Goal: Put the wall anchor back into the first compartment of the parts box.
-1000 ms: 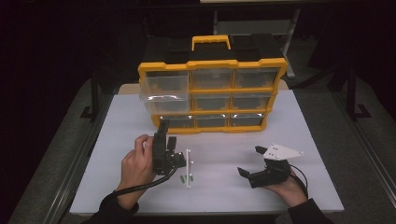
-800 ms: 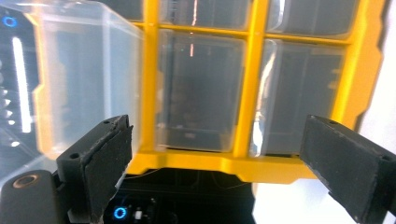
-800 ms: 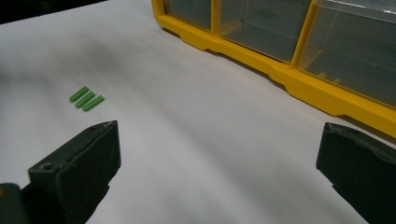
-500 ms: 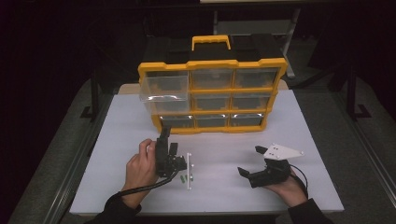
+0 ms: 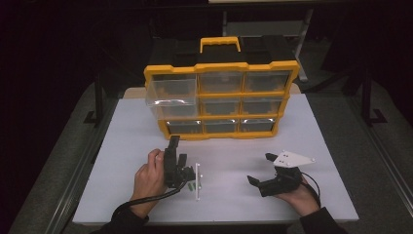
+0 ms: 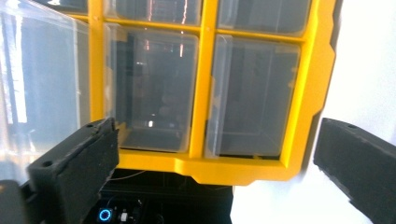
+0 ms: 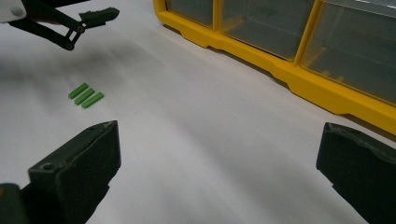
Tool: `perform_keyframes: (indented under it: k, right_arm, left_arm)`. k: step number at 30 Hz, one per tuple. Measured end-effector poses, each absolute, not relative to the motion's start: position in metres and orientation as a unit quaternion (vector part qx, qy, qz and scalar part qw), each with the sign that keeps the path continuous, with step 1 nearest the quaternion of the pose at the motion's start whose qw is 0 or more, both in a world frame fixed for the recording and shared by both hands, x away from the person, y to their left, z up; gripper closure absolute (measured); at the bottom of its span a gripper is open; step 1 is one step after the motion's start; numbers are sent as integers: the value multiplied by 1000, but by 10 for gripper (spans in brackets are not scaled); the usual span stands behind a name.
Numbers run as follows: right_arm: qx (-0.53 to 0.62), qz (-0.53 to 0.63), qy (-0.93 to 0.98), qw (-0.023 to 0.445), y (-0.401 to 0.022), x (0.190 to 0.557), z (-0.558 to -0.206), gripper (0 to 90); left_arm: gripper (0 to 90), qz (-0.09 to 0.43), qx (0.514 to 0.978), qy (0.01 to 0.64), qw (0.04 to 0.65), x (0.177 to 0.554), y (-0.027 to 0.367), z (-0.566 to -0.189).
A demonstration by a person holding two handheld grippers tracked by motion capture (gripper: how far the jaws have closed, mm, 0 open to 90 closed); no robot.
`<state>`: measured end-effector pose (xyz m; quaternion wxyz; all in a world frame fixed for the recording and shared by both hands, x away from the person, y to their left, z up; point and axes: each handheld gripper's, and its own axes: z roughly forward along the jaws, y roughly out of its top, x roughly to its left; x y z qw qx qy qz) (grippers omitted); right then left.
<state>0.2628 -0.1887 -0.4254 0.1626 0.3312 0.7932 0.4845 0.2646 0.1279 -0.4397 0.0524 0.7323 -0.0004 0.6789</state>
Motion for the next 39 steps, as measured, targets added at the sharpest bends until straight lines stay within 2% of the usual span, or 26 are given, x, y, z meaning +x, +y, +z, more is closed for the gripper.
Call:
perform_keyframes:
  k: [12, 31, 36, 37, 39]
  right_arm:
    - [335, 485, 792, 160, -189, 263, -426, 0]
    - [335, 485, 792, 160, -189, 263, -427, 0]
    - [336, 485, 792, 158, -189, 263, -427, 0]
    - [336, 486, 791, 159, -189, 263, -427, 0]
    - [338, 485, 791, 158, -189, 262, -427, 0]
  left_arm:
    - [0, 660, 750, 15, 48, 268, 127, -448]
    - [0, 639, 760, 68, 98, 273, 133, -450]
    - [0, 623, 766, 100, 123, 276, 136, -449]
    - [0, 622, 762, 110, 145, 278, 136, -452]
    - [0, 612, 771, 117, 134, 277, 138, -449]
